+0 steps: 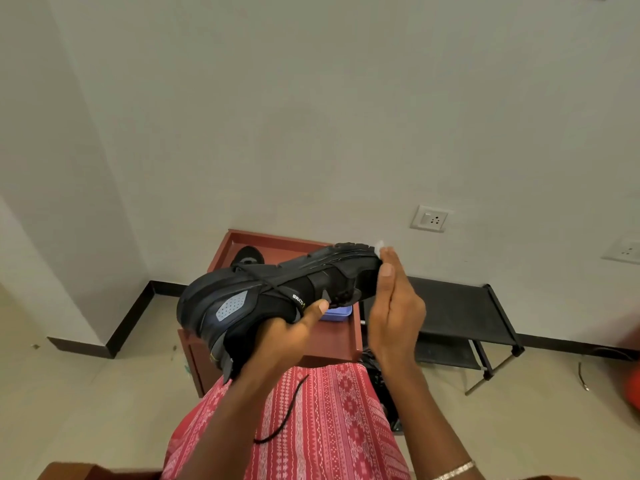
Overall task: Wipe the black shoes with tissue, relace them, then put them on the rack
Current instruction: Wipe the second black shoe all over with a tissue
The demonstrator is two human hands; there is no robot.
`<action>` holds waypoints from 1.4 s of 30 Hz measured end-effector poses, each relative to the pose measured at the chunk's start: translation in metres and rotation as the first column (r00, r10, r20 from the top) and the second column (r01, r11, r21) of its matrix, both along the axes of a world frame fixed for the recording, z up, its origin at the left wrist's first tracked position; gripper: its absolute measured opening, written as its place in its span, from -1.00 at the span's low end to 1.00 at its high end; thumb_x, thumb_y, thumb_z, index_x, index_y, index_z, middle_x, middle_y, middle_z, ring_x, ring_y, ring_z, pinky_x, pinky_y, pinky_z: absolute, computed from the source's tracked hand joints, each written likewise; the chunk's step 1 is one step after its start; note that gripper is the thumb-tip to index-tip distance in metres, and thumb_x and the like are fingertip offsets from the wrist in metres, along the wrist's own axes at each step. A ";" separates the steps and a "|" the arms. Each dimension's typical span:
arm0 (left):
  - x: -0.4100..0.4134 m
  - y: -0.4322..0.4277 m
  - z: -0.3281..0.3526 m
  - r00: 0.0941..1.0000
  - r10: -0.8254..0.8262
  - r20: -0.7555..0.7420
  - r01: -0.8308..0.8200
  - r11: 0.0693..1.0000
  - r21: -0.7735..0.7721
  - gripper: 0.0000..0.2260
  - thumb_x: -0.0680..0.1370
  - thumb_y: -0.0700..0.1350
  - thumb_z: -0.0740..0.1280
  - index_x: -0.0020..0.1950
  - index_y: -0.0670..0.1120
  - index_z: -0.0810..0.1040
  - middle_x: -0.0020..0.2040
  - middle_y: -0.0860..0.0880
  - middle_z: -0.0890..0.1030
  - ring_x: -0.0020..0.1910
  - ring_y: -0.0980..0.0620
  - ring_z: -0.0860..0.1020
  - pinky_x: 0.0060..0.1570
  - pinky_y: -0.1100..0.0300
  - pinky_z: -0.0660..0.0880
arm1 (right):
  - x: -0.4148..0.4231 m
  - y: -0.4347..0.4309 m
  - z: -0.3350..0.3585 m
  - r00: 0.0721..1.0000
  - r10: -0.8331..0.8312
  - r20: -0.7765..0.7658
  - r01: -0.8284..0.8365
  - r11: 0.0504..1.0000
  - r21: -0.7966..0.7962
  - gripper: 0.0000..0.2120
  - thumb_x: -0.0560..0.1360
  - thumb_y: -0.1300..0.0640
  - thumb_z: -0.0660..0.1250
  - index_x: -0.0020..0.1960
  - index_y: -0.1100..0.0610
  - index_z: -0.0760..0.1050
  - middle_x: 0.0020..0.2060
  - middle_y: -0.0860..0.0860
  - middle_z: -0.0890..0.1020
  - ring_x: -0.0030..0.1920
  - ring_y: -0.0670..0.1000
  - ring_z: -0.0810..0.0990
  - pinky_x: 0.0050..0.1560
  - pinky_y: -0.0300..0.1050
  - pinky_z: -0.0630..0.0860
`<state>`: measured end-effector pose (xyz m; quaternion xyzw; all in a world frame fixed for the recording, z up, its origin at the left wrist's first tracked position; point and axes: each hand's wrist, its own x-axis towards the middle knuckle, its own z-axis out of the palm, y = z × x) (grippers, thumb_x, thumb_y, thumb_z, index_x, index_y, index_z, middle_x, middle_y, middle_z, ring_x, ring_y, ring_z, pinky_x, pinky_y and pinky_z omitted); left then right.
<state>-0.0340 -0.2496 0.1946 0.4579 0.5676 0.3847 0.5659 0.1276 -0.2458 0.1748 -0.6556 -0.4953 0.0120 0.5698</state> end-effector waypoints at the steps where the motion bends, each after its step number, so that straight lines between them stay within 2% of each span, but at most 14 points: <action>1: 0.001 0.002 -0.003 1.000 0.001 -0.017 -0.001 1.000 0.005 -0.70 0.52 0.07 0.44 0.14 -0.08 0.63 0.05 -0.01 0.64 0.20 -0.07 0.56 0.36 -0.04 0.42 | -0.007 -0.002 0.002 1.000 -0.006 0.011 0.006 1.000 -0.009 -0.48 0.67 -0.20 -0.04 0.46 -0.01 0.44 0.42 -0.10 0.49 0.46 -0.16 0.38 0.44 -0.02 0.39; 5: 0.004 0.001 -0.006 0.994 -0.039 -0.105 0.050 0.993 0.105 -0.63 0.58 -0.05 0.38 0.34 -0.18 0.55 0.32 -0.09 0.56 0.37 -0.04 0.45 0.42 0.11 0.30 | -0.050 -0.018 0.016 0.950 0.208 0.232 -0.209 0.978 -0.019 -0.52 0.70 -0.11 -0.02 0.45 0.07 0.46 0.41 -0.04 0.51 0.48 -0.11 0.37 0.47 0.02 0.36; 8: 0.004 -0.001 -0.009 0.985 -0.080 -0.155 0.097 0.990 0.105 -0.73 0.62 -0.21 0.30 0.27 -0.31 0.55 0.21 -0.20 0.61 0.27 -0.12 0.53 0.20 0.14 0.42 | -0.061 -0.022 0.019 0.832 0.355 0.427 -0.400 0.916 0.016 -0.54 0.72 -0.02 0.00 0.38 0.17 0.53 0.35 0.03 0.57 0.44 -0.07 0.43 0.46 0.02 0.37; 10: 0.004 -0.002 -0.008 0.984 -0.103 -0.145 0.123 0.983 0.137 -0.77 0.62 -0.16 0.31 0.25 -0.18 0.58 0.21 -0.17 0.61 0.25 -0.10 0.54 0.26 0.09 0.45 | -0.046 -0.014 0.018 0.807 0.338 0.484 -0.405 0.914 0.038 -0.57 0.72 0.01 0.04 0.34 0.19 0.56 0.31 0.04 0.60 0.41 -0.06 0.48 0.41 0.05 0.42; 12: 0.004 -0.002 -0.005 0.989 -0.113 -0.097 0.126 0.981 0.144 -0.91 0.58 -0.07 0.38 0.06 -0.02 0.62 0.08 -0.06 0.64 0.11 0.00 0.58 0.23 0.11 0.47 | -0.025 -0.004 0.016 0.854 0.269 0.446 -0.335 0.939 0.074 -0.61 0.70 0.06 0.07 0.33 0.19 0.57 0.30 0.04 0.61 0.41 -0.06 0.48 0.40 0.06 0.43; 17: 0.001 -0.009 0.002 0.963 -0.227 0.146 0.194 0.959 0.207 -0.95 0.51 -0.14 0.45 -0.12 0.02 0.65 -0.27 0.17 0.64 -0.30 0.32 0.61 -0.23 0.44 0.48 | -0.024 -0.005 0.010 0.970 0.128 0.207 -0.150 0.984 0.096 -0.59 0.70 0.02 0.06 0.31 0.16 0.59 0.29 0.00 0.62 0.39 -0.11 0.48 0.38 0.04 0.45; 19: -0.001 -0.013 0.008 0.923 -0.229 0.311 0.153 0.956 0.248 -0.77 0.46 -0.01 0.35 -0.01 -0.11 0.67 -0.19 0.08 0.71 -0.20 0.27 0.64 -0.16 0.41 0.51 | -0.038 -0.011 0.015 0.976 0.142 0.165 -0.154 0.986 0.062 -0.55 0.70 -0.03 0.02 0.29 0.11 0.60 0.27 -0.04 0.63 0.38 -0.15 0.48 0.41 -0.07 0.41; 21: -0.001 -0.011 0.005 0.888 -0.218 0.405 0.103 0.953 0.286 -0.47 0.50 0.23 0.25 0.31 -0.10 0.55 0.15 0.03 0.69 0.15 0.17 0.62 0.11 0.32 0.53 | -0.051 -0.017 0.021 0.962 0.231 0.146 -0.238 0.971 0.030 -0.54 0.69 -0.06 0.01 0.27 0.07 0.62 0.24 -0.08 0.64 0.35 -0.18 0.49 0.41 -0.17 0.38; 24: 0.002 -0.013 0.004 0.901 -0.169 0.399 0.044 0.952 0.304 -0.19 0.42 0.48 0.21 0.47 -0.06 0.40 0.38 -0.05 0.54 0.40 0.03 0.48 0.39 0.04 0.39 | -0.070 -0.025 0.032 0.893 0.419 0.164 -0.430 0.902 0.041 -0.61 0.69 -0.02 0.08 0.21 0.05 0.65 0.16 -0.08 0.68 0.27 -0.15 0.56 0.32 0.00 0.47; 28: -0.001 -0.016 0.007 0.931 -0.186 0.314 0.065 0.931 0.358 -0.22 0.42 0.51 0.07 0.42 0.00 0.42 0.33 0.00 0.57 0.35 0.13 0.50 0.34 0.15 0.45 | -0.057 -0.014 0.035 0.809 0.467 0.356 -0.493 0.870 -0.020 -0.51 0.71 -0.08 0.00 0.19 0.08 0.66 0.14 -0.06 0.69 0.27 -0.11 0.57 0.30 0.03 0.47; 32: -0.003 -0.011 0.004 0.923 -0.194 0.332 0.076 0.939 0.336 -0.08 0.34 0.62 0.05 0.47 0.03 0.41 0.41 0.03 0.52 0.40 0.10 0.46 0.46 -0.03 0.34 | -0.028 0.001 0.026 0.908 0.275 0.316 -0.302 0.952 0.039 -0.48 0.71 -0.09 -0.04 0.24 0.12 0.64 0.23 0.00 0.65 0.36 -0.06 0.52 0.33 0.08 0.46; 34: -0.003 -0.009 0.001 0.931 -0.206 0.300 0.085 0.925 0.371 -0.16 0.36 0.61 0.03 0.45 0.12 0.44 0.40 0.09 0.52 0.41 0.12 0.44 0.46 -0.02 0.33 | -0.037 -0.002 0.024 0.935 0.227 0.271 -0.243 0.970 0.027 -0.45 0.71 -0.13 -0.06 0.24 0.11 0.64 0.23 -0.02 0.65 0.36 -0.07 0.52 0.35 0.09 0.45; 38: -0.002 -0.014 -0.007 0.931 -0.187 0.313 0.045 0.911 0.410 -0.32 0.35 0.59 0.12 0.31 0.24 0.45 0.26 0.22 0.59 0.32 0.20 0.51 0.35 0.12 0.45 | -0.068 -0.012 0.029 0.904 0.366 0.220 -0.374 0.927 -0.001 -0.50 0.69 -0.14 0.01 0.14 0.08 0.67 0.07 -0.06 0.71 0.18 -0.07 0.62 0.23 0.08 0.51; 42: -0.004 -0.017 -0.004 0.942 -0.179 0.285 0.032 0.891 0.453 -0.43 0.36 0.57 0.11 0.27 0.36 0.43 0.21 0.39 0.56 0.30 0.32 0.49 0.28 0.30 0.46 | -0.064 -0.011 0.033 0.844 0.482 0.234 -0.495 0.869 -0.004 -0.51 0.69 -0.12 0.02 0.13 0.08 0.68 0.06 -0.08 0.71 0.18 -0.10 0.62 0.21 0.09 0.52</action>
